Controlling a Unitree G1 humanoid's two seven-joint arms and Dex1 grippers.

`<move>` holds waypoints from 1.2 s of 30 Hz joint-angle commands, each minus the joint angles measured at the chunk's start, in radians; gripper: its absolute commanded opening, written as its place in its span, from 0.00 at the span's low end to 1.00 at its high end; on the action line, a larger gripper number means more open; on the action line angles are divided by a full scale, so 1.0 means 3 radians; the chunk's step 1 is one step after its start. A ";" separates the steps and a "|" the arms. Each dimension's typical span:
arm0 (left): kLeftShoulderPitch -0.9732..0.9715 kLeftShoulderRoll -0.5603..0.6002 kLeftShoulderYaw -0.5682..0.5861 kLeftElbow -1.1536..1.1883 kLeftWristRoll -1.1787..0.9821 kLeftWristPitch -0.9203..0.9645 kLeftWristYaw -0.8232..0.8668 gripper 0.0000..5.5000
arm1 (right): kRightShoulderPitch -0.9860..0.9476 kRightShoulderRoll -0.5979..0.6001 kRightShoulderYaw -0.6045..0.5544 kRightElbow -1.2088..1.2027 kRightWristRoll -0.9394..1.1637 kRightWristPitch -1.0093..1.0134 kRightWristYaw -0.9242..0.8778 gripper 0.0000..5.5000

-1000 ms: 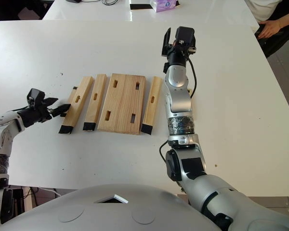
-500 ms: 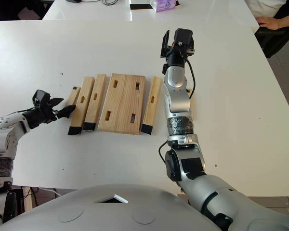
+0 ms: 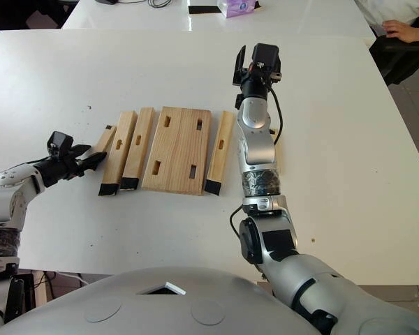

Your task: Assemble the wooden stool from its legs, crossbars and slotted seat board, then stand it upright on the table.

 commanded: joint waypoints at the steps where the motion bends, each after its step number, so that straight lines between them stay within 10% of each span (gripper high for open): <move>1: 0.0148 -0.0021 -0.0084 -0.0069 0.0032 0.0362 0.0098 0.37 | 0.0078 0.0013 -0.0019 -0.0080 -0.0016 -0.0009 -0.0063 0.66; 15: -0.0076 0.0005 0.0126 -0.0082 -0.0077 0.0342 0.0162 0.24 | 0.0063 -0.0003 -0.0095 -0.0123 0.0125 0.0063 -0.0036 0.66; 23: -0.1327 -0.0684 0.0873 -0.0299 -0.1136 0.0097 0.0448 0.24 | -0.0506 -0.0539 -0.0015 0.0157 0.0545 0.0036 0.1313 0.66; 36: -0.0738 -0.1198 0.0342 -0.1467 -0.1877 0.0025 -0.0060 0.24 | -0.0498 -0.1218 -0.0165 -0.1349 0.2941 0.2166 0.3345 0.66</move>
